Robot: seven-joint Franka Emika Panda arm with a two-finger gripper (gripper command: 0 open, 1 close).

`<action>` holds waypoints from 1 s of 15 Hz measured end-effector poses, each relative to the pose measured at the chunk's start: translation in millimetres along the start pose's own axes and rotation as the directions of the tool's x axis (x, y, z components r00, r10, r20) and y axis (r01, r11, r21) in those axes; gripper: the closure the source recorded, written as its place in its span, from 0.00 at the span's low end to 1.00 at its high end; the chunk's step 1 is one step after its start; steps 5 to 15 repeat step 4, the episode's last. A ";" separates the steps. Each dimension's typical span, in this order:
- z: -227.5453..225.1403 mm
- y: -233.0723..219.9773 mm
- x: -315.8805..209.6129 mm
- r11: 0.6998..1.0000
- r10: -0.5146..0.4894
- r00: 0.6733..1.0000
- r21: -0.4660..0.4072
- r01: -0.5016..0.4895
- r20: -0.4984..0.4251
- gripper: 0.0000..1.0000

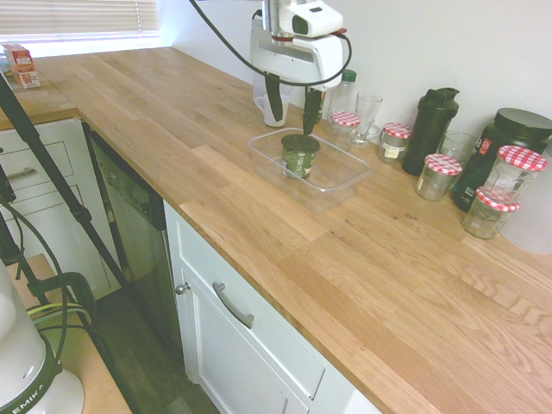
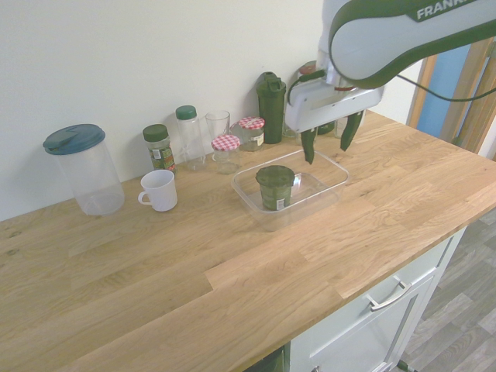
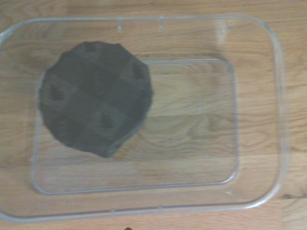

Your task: Put the cereal into the container

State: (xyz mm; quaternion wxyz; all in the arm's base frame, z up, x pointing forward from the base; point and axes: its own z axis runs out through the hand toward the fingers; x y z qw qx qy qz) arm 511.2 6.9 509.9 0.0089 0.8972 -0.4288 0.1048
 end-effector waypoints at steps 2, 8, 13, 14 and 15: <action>5.7 23.8 28.0 1.000 -0.003 1.000 -0.008 0.003 0.008 0.00; 10.7 44.0 47.4 1.000 -0.002 0.999 -0.009 0.002 0.034 0.00; 10.7 44.0 47.4 1.000 -0.002 0.999 -0.009 0.002 0.034 0.00; 10.7 44.0 47.4 1.000 -0.002 0.999 -0.009 0.002 0.034 0.00; 10.7 44.0 47.4 1.000 -0.002 0.999 -0.009 0.002 0.034 0.00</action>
